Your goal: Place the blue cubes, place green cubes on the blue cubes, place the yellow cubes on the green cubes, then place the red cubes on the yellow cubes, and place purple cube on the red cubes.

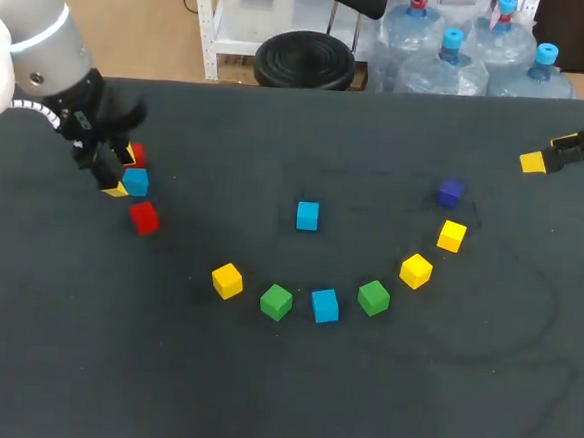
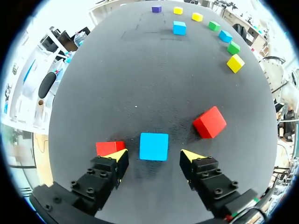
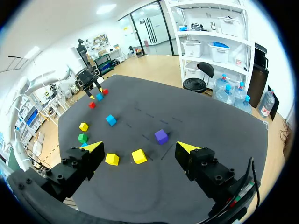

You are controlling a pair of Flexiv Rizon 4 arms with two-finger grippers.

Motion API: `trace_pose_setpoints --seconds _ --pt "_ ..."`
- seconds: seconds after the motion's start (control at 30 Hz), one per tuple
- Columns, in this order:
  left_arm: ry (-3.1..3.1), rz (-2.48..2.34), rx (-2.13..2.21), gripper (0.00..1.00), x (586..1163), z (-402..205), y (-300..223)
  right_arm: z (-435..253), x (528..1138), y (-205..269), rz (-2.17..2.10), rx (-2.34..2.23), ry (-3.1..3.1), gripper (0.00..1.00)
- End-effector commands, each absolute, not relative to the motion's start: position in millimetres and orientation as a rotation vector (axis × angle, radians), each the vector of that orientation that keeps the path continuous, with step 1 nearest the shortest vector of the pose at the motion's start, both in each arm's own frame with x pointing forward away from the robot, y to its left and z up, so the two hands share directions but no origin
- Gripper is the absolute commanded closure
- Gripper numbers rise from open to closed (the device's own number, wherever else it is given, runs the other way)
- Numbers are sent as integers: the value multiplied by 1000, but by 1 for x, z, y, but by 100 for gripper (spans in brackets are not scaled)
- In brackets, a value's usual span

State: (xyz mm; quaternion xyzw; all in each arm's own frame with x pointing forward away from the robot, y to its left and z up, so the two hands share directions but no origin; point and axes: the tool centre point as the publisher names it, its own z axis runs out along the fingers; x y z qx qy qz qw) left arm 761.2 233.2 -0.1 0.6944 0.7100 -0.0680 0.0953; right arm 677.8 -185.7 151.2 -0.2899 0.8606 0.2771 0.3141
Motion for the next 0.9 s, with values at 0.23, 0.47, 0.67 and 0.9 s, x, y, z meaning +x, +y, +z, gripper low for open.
trace_pose_setpoints --seconds 0.23,0.47,0.67,0.9 --pt "2082 -199 2077 27 768 2 228 150 679 -185 734 -766 2265 0" --pt "2068 -201 2093 38 769 1 225 150 679 -185 734 -766 2265 0" --pt "2063 -204 2099 57 769 -1 224 150 679 -185 734 -766 2265 0" --pt "2057 -206 2095 100 768 -2 223 150 679 -185 734 -766 2265 0"
